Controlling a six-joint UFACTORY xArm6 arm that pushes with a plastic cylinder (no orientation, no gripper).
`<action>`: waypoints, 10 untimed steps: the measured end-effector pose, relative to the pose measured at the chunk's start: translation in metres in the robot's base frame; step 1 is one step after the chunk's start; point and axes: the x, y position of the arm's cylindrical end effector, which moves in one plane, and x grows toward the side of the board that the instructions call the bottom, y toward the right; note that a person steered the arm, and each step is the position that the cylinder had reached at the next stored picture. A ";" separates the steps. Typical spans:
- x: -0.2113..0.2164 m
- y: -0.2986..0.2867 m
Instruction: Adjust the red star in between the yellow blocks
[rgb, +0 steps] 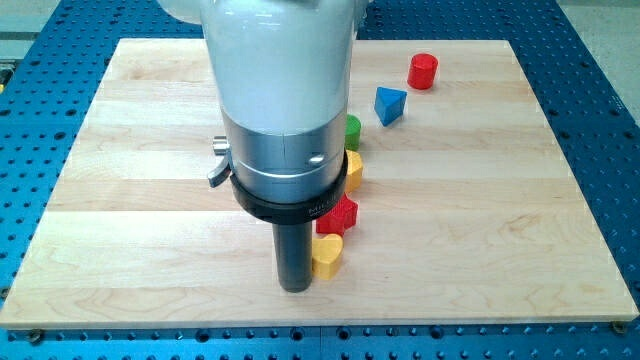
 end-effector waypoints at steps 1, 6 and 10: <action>0.000 0.008; -0.045 -0.084; -0.050 0.018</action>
